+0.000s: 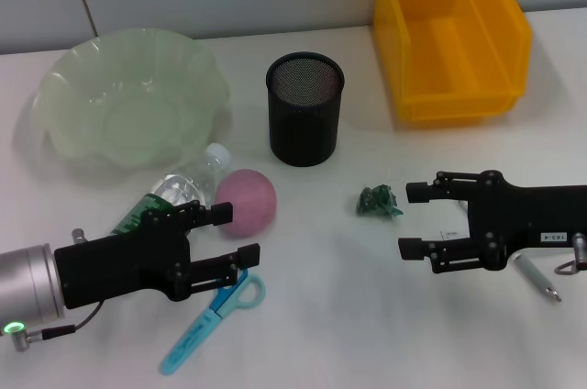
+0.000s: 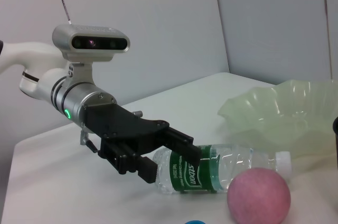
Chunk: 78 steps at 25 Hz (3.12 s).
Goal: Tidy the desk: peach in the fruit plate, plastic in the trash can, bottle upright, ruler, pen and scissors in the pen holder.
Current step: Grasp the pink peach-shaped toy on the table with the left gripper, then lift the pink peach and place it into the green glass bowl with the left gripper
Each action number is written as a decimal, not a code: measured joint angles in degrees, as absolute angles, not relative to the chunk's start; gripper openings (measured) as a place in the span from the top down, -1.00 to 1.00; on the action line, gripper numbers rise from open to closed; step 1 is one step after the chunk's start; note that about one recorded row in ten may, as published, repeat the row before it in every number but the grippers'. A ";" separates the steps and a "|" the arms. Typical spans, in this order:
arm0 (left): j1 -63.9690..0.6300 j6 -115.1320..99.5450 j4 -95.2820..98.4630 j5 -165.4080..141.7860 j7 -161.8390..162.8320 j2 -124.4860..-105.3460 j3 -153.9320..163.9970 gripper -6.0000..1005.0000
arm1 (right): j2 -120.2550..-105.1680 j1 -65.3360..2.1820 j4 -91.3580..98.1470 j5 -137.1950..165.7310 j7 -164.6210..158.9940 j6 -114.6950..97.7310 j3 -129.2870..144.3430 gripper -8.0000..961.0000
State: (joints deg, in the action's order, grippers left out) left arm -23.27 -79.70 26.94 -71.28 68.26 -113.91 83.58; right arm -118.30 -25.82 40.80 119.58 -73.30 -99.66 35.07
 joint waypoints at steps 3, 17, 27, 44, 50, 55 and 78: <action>-23.31 -79.70 26.84 -71.29 68.27 -113.90 83.59 -0.50 | -118.30 -25.75 40.76 119.55 -73.29 -99.66 35.07 -0.72; -23.69 -73.32 30.63 -72.99 60.72 -118.64 81.58 -0.50 | -118.53 -24.97 40.69 119.35 -72.89 -99.67 34.55 -0.72; -28.00 -61.91 35.16 -73.53 60.92 -118.70 87.80 -0.50 | -118.37 -24.55 40.69 119.34 -72.86 -100.20 34.47 -0.72; -29.15 -54.31 37.18 -81.67 64.37 -118.51 87.89 -0.50 | -118.12 -24.21 41.01 119.35 -73.20 -100.31 34.45 -0.72; -29.19 -53.92 37.18 -83.24 64.60 -118.45 87.89 -0.48 | -118.10 -24.25 40.86 119.36 -73.23 -100.37 34.45 -0.72; -29.37 -52.94 37.27 -86.31 66.08 -118.59 87.89 -0.45 | -118.04 -24.19 40.73 119.36 -73.22 -100.38 34.45 -0.72; -26.33 -54.84 47.22 -88.10 69.94 -118.56 87.73 0.34 | -118.03 -23.65 40.71 119.27 -73.22 -100.36 34.05 -0.72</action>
